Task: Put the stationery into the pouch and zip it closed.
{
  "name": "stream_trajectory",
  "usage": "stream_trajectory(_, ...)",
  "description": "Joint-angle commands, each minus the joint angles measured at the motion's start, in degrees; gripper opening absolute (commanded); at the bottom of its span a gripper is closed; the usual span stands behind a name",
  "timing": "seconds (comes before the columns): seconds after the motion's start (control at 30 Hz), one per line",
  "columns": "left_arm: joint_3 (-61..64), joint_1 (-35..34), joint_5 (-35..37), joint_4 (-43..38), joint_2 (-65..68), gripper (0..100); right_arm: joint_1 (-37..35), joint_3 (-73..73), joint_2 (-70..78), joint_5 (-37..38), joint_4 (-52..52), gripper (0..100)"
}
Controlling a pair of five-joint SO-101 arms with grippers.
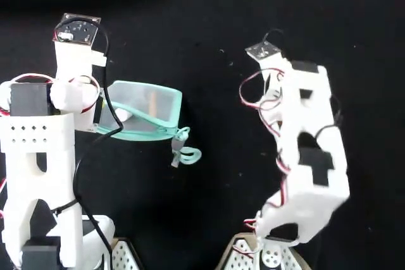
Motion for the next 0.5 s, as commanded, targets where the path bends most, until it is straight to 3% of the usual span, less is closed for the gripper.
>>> stream_trajectory(0.0,0.31,0.22,-0.53,0.09,-0.35,3,-0.18,-6.64,3.3,1.93,0.97,12.3)
stream_trajectory(0.47,0.31,0.22,-0.53,0.09,-0.09,3,-3.87,-7.52,8.57,8.53,1.05,12.0)
